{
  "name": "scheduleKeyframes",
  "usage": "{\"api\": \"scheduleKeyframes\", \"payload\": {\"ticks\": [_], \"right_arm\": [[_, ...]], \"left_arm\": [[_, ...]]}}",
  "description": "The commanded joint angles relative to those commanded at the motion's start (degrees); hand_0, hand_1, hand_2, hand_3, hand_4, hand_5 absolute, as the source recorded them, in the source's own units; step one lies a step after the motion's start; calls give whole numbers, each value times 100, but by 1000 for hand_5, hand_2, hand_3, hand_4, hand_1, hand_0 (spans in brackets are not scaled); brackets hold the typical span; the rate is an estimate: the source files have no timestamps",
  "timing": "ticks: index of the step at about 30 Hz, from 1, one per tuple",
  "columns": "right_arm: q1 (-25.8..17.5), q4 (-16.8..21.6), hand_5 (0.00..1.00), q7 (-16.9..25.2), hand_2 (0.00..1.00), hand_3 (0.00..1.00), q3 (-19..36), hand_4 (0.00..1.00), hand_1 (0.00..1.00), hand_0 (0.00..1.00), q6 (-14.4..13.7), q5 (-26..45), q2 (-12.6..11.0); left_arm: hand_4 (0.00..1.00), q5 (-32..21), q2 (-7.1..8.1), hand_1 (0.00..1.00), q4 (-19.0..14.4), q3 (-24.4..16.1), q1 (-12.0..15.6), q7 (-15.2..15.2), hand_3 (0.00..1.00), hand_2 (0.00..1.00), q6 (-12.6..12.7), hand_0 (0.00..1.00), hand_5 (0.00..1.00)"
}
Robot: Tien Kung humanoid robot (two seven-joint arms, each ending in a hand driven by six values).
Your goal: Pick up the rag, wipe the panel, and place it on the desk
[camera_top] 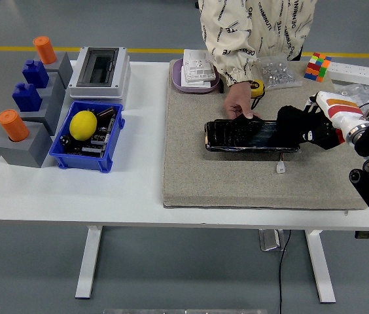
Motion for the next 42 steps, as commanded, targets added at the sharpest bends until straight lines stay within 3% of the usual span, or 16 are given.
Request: {"api": "scheduleKeyframes", "payload": {"ticks": [14, 23, 42], "right_arm": [[23, 43, 58, -2, 431, 426, -131, 998, 383, 288, -5, 26, 202], [47, -73, 58, 7, 431, 426, -230, 998, 384, 288, -21, 21, 586], [547, -15, 61, -5, 431, 425, -1371, 998, 384, 287, -20, 219, 1088]], "left_arm": [[693, 4, 13, 716, 0, 26, 16, 5, 626, 767, 1, 726, 581], [695, -11, 35, 716, 0, 91, 17, 9, 626, 767, 2, 725, 584], [694, -21, 53, 716, 0, 131, 27, 15, 627, 767, 5, 725, 583]]}}
